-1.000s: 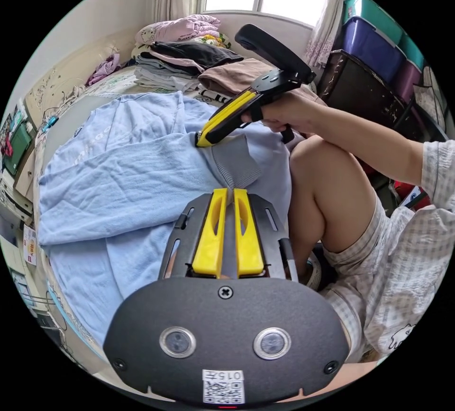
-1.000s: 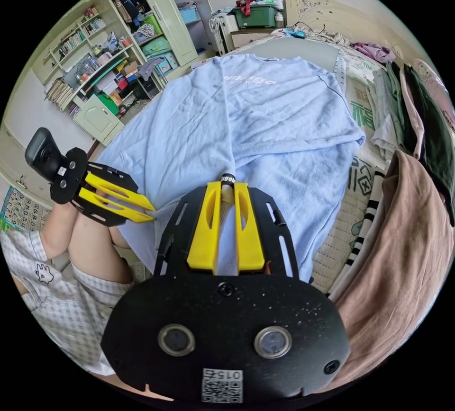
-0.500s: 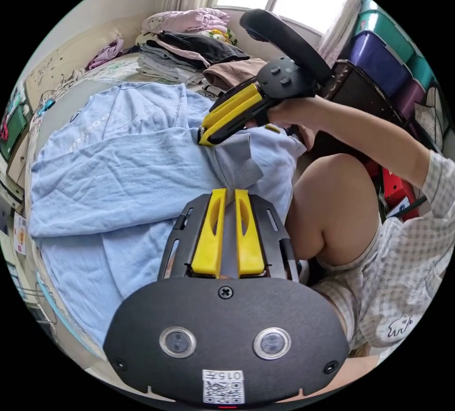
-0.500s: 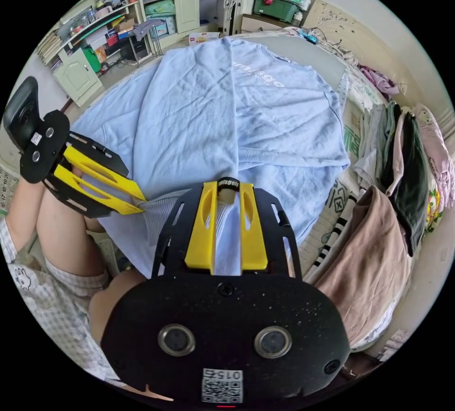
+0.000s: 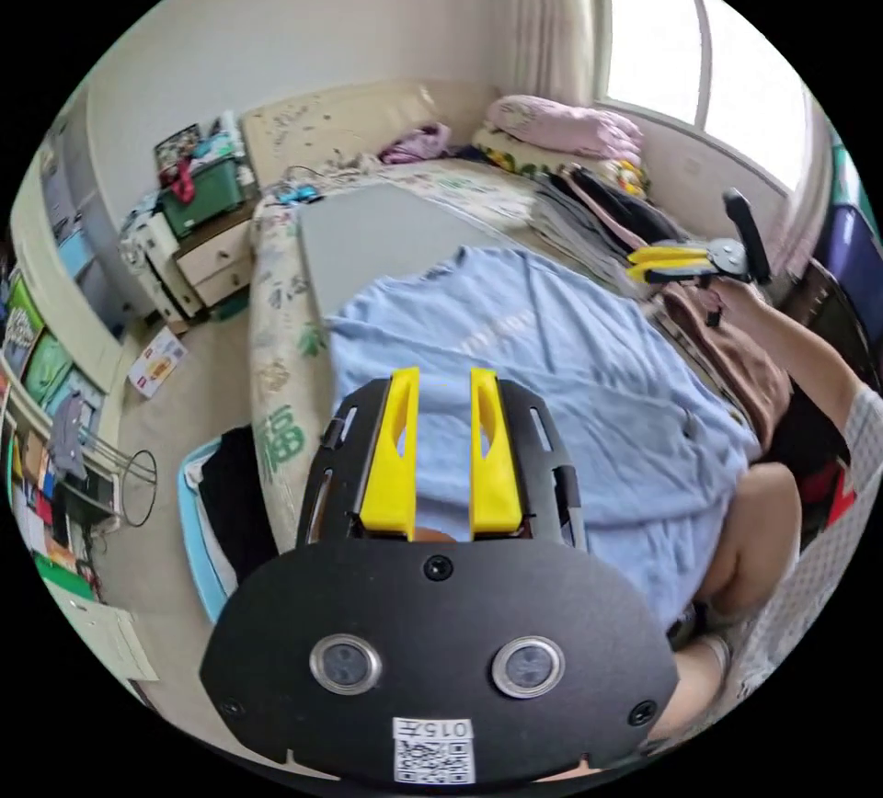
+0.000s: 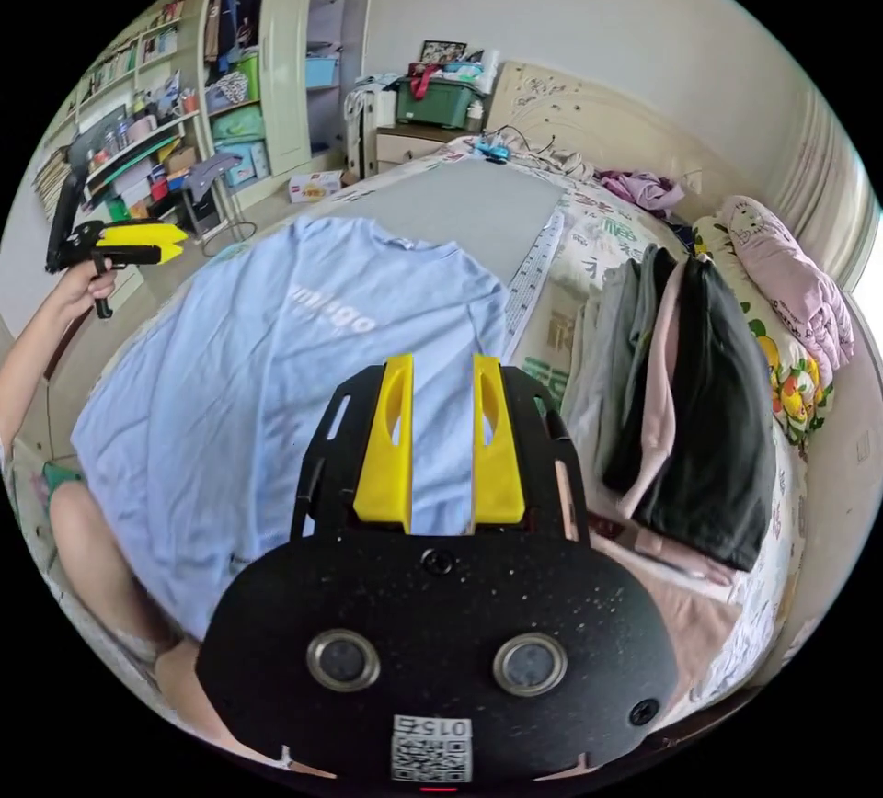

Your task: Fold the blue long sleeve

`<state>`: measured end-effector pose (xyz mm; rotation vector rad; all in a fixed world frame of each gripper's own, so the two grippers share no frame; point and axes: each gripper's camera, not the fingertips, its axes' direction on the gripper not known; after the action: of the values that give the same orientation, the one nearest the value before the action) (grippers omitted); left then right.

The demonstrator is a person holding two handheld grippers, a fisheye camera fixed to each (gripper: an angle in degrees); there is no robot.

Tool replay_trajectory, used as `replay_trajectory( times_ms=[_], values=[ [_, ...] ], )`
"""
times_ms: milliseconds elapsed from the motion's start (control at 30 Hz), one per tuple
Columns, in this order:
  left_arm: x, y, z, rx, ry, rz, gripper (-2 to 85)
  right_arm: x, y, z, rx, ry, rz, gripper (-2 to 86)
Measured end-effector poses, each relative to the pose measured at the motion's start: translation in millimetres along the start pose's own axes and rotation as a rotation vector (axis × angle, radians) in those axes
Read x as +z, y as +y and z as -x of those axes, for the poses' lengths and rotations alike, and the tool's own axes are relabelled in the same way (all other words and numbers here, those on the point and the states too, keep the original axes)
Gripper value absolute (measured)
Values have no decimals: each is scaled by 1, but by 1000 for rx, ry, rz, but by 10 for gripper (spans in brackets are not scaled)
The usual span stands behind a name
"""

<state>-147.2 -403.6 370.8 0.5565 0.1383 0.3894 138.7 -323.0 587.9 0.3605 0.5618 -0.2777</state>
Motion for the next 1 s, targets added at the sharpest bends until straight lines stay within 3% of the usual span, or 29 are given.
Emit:
replay_trajectory(
  times_ms=[233, 467, 667, 800, 1000],
  values=[
    [107, -52, 80, -320, 27, -59, 114, 115, -77, 10, -9, 76, -4, 109],
    [187, -104, 85, -227, -100, 73, 99, 164, -141, 10, 17, 203, -3, 96],
    [217, -123, 100, -227, 4, 215, 109, 197, -168, -13, 59, 158, 145, 113],
    [214, -121, 109, -285, 16, 206, 66, 193, -174, -28, 62, 26, 175, 61],
    [183, -116, 89, -217, 8, 97, 12, 153, -165, -11, -19, 80, 132, 6]
  ],
)
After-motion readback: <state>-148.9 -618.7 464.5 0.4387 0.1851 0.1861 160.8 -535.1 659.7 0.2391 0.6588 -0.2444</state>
